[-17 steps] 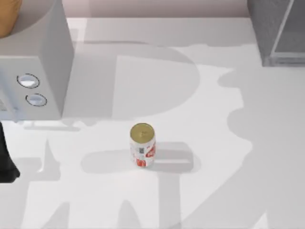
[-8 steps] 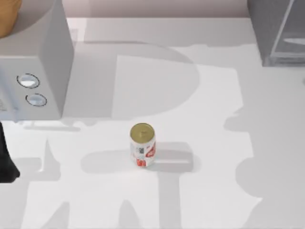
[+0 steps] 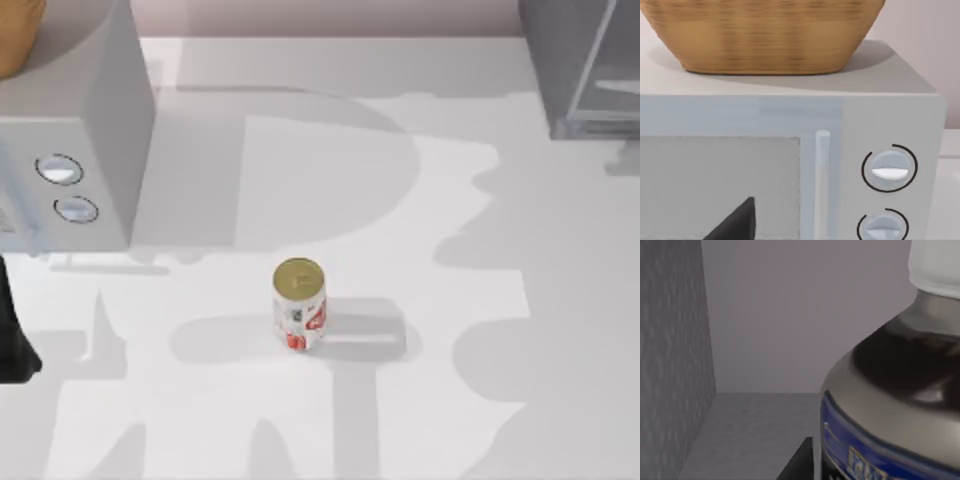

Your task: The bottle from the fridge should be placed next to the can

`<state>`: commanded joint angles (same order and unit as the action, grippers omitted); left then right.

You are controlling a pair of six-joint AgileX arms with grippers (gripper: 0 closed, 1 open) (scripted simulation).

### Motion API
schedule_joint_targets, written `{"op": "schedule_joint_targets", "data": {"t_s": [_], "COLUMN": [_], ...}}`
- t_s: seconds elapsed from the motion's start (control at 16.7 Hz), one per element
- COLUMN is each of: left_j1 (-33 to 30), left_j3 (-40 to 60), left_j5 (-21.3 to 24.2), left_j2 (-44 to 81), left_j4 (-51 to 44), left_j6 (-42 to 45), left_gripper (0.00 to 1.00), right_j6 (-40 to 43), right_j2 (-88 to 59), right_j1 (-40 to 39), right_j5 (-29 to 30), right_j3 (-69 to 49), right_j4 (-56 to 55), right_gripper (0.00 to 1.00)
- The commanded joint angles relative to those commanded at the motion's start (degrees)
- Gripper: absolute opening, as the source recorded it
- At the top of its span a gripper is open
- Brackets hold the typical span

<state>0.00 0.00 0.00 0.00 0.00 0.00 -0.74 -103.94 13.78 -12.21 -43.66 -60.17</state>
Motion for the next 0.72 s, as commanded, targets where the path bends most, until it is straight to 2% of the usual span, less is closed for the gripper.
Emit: {"op": "schedule_joint_targets", "data": {"t_s": [0.24, 0.6, 0.72], "left_j1": [0.0, 0.0, 0.0], "left_j3": [0.0, 0.0, 0.0], "left_j5": [0.0, 0.0, 0.0], "left_j2": [0.0, 0.0, 0.0], "left_j4": [0.0, 0.0, 0.0], "left_j6": [0.0, 0.0, 0.0], "left_gripper": [1.00, 1.00, 1.00], "right_j6": [-0.2, -0.3, -0.2], "right_j2": [-2.7, -4.2, -3.9], "right_j1": [-15.2, -45.8, -54.3], "right_j5": [15.1, 45.7, 54.3], "right_j3": [3.9, 12.7, 15.6], "right_j4": [-6.4, -16.1, -18.6], "right_gripper": [0.00, 0.00, 0.00]}}
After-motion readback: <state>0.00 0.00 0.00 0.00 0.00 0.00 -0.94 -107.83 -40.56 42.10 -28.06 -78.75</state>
